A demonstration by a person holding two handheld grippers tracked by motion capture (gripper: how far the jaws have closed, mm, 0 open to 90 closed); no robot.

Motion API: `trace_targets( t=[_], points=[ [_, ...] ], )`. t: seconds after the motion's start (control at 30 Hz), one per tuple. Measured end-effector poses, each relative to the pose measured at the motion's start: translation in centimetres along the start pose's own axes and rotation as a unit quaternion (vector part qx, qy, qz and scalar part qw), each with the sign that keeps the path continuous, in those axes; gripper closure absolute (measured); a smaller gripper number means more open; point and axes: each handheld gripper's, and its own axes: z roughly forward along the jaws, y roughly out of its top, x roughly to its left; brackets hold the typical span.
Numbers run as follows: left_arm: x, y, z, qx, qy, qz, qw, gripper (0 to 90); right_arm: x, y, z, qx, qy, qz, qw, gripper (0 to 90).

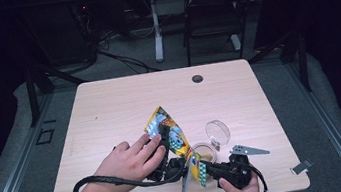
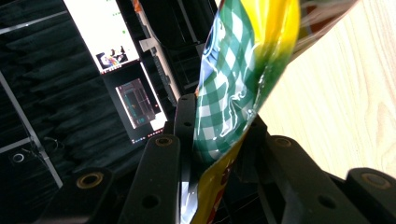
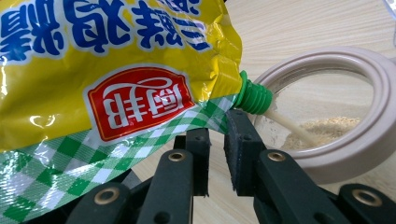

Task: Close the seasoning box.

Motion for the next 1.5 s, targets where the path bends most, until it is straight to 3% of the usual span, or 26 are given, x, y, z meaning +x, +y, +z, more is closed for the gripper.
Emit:
trace_targets(
  t=[0.2, 0.23, 0.43, 0.5, 0.77, 1.5],
  points=[
    [0.00, 0.06, 0.04, 0.000, -0.004, 0.000, 1.0000, 75.3, -0.05, 0.00, -0.02, 0.002, 0.000, -0.001, 1.0000, 80.4],
    [0.16, 0.11, 0.01, 0.000, 0.001, 0.010, 0.9999, 75.3, -0.06, 0.01, -0.02, 0.001, 0.002, -0.001, 1.0000, 80.4],
    [0.20, 0.21, 0.00, -0.001, 0.001, 0.009, 1.0000, 75.3, -0.05, -0.01, -0.02, -0.001, 0.002, 0.001, 1.0000, 80.4],
    [0.03, 0.19, 0.02, -0.001, 0.000, 0.000, 1.0000, 75.3, -0.07, -0.01, -0.03, -0.001, 0.002, 0.001, 1.0000, 80.4],
    [0.28, 0.30, -0.03, 0.001, 0.000, 0.008, 1.0000, 75.4, -0.09, 0.00, -0.05, -0.001, 0.000, 0.002, 1.0000, 80.4],
    [0.31, 0.41, -0.01, -0.006, 0.004, 0.003, 1.0000, 77.4, -0.11, 0.01, -0.30, -0.003, 0.001, 0.002, 1.0000, 80.4]
  ],
)
